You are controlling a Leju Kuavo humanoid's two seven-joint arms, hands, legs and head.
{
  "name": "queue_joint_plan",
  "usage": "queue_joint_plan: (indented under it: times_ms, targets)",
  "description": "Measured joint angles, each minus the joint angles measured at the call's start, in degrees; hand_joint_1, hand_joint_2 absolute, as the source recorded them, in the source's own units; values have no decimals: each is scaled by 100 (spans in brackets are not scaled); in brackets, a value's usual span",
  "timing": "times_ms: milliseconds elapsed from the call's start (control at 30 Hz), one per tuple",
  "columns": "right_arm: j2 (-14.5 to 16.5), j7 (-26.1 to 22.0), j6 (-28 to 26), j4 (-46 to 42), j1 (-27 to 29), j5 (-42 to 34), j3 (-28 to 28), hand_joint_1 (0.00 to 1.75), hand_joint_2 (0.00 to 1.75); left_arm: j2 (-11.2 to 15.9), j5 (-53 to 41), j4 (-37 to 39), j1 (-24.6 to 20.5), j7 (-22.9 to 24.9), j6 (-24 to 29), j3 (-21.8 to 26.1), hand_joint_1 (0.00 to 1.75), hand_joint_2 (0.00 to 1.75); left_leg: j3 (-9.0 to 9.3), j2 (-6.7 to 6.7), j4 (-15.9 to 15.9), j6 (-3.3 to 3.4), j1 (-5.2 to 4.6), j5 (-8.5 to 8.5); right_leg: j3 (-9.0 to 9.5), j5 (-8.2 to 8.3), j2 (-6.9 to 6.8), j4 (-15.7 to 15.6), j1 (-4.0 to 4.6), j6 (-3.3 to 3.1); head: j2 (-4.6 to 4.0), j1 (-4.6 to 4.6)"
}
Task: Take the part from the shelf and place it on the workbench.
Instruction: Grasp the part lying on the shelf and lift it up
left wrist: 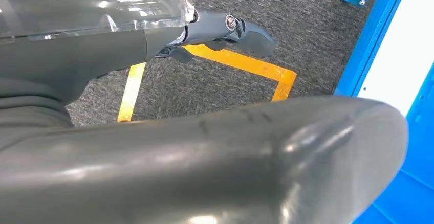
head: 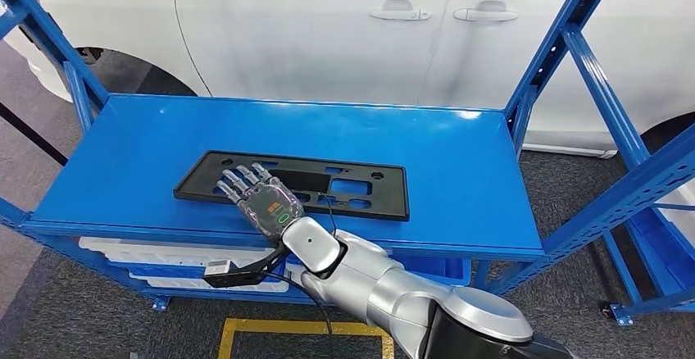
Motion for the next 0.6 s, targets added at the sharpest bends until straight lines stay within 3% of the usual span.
queue_joint_plan:
  times_ms: [67, 133, 267, 333, 400, 433, 467, 533, 600]
  targets:
    - [1, -23, -8, -1, -16, -1, -5, 0, 175, 0, 2, 0, -3, 0, 0, -13, 0, 0, 0, -9, 33, -32, -14, -30, 394, 351, 0, -811, 10, -43, 0, 1]
    - [5, -64, -16, -1, -19, -4, -9, 0, 175, 1, 12, 0, 1, 0, 3, -19, 0, 0, -18, -12, 58, -85, -33, -52, 588, 457, 7, -1238, 29, -86, 0, 1]
    - [12, -96, 22, 1, -3, -9, -7, 0, 175, 5, 37, 0, 9, -7, 5, -20, 0, 0, -51, -7, 141, -215, -11, -140, 610, 471, 15, -1316, 21, -197, 0, -1]
    - [17, -96, 40, 4, 10, 1, -3, 0, 175, 17, 39, 0, 10, -13, 6, -20, 0, 0, -272, -4, 638, -270, 4, -430, 629, 481, 5, -1345, 0, -239, 0, -1]
    - [17, -96, 51, 20, 52, 9, 2, 0, 175, 32, 41, 0, 20, -15, 7, -20, 0, 0, -630, -4, 1393, -313, 12, -743, 629, 474, 2, -1342, 4, -258, 0, -1]
    - [17, -96, 72, 31, 78, 11, 5, 0, 175, 37, 42, 0, 28, -15, 7, -20, 0, 0, -746, -3, 1619, -325, 14, -784, 629, 470, 3, -1337, 5, -261, 0, -1]
    - [17, -97, 100, 42, 99, 14, 9, 0, 175, 37, 42, 0, 34, -15, 7, -20, 0, 0, -768, -3, 1638, -330, 16, -717, 630, 466, 5, -1331, 6, -262, 0, -1]
    - [20, -97, 176, 60, 116, 37, 23, 0, 175, 39, 44, 0, 32, -17, 8, -20, 0, 0, -497, 0, 1021, -313, 19, -320, 639, 452, 14, -1316, 4, -251, 0, -1]
    - [23, -88, 236, 83, 124, 85, 57, 0, 175, 42, 48, 0, 22, -21, 9, -20, 0, 0, -151, -2, 289, -257, -1, -48, 641, 441, 22, -1307, 21, -212, 0, -1]
